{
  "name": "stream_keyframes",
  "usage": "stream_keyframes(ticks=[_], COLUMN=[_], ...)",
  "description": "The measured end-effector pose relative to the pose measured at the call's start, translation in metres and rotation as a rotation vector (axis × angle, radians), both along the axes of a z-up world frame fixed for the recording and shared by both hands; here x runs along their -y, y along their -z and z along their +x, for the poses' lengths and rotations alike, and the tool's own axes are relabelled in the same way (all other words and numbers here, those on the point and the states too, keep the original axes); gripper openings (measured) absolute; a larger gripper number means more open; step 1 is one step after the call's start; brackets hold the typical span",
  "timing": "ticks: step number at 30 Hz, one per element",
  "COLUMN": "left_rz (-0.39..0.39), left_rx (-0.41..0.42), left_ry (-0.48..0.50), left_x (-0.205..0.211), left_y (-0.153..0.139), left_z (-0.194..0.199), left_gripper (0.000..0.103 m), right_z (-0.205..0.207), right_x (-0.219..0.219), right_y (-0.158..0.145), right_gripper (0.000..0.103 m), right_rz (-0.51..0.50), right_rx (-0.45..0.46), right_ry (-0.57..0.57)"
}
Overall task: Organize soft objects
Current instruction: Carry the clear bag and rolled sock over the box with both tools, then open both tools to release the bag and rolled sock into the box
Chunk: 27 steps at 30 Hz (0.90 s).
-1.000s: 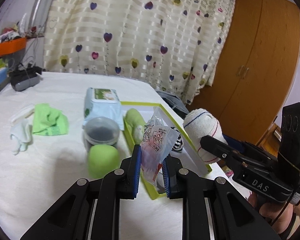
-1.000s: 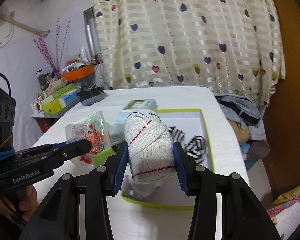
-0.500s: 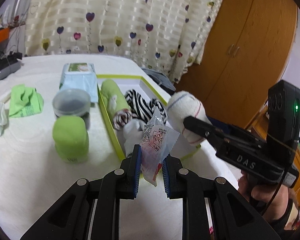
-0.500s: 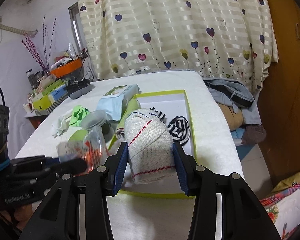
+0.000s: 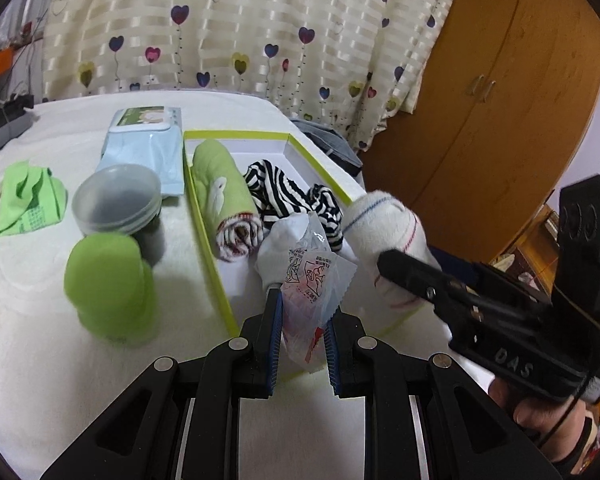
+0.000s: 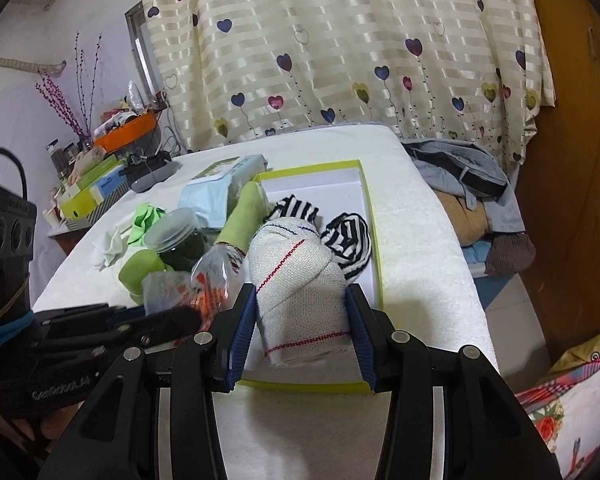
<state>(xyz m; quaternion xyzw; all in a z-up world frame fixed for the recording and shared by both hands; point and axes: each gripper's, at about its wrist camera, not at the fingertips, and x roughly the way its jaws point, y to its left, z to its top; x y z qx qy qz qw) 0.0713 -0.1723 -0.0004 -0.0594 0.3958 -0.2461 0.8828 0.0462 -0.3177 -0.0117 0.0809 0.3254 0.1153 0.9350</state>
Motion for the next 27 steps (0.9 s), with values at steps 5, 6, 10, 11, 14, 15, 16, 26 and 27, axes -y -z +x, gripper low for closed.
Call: stream_keyframes(ticks=[5, 6, 10, 11, 14, 15, 16, 26, 27], left_rz=[0.003, 0.004, 0.006, 0.005, 0.008, 0.01, 0.016, 0.009, 0.01], left_rx=[-0.004, -0.005, -0.01, -0.01, -0.018, -0.018, -0.013, -0.048, -0.04], left_ry=[-0.008, -0.01, -0.02, -0.024, -0.036, -0.04, -0.044, -0.049, -0.048], left_x=[0.008, 0.01, 0.012, 0.012, 0.013, 0.013, 0.013, 0.012, 0.012], left_y=[0.003, 0.004, 0.006, 0.007, 0.009, 0.01, 0.01, 0.016, 0.014], left_z=[0.016, 0.019, 0.028, 0.032, 0.038, 0.041, 0.042, 0.045, 0.044], left_gripper=[0.018, 0.018, 0.018, 0.018, 0.018, 0.018, 0.018, 0.03, 0.032], right_z=[0.01, 0.011, 0.019, 0.022, 0.029, 0.032, 0.035, 0.058, 0.058], right_x=[0.002, 0.001, 0.001, 0.001, 0.0, 0.0, -0.001, -0.005, -0.004], right_y=[0.006, 0.007, 0.012, 0.013, 0.016, 0.017, 0.018, 0.023, 0.024], right_gripper=[0.046, 0.046, 0.046, 0.046, 0.046, 0.046, 0.046, 0.047, 0.047], right_rz=[-0.004, -0.005, -0.009, -0.011, -0.015, -0.017, -0.018, -0.035, -0.034], right_rx=[-0.02, -0.023, -0.038, -0.042, -0.05, -0.051, -0.052, -0.062, -0.067], right_ry=[-0.001, 0.0, -0.001, -0.002, -0.001, -0.001, -0.002, 0.021, 0.024])
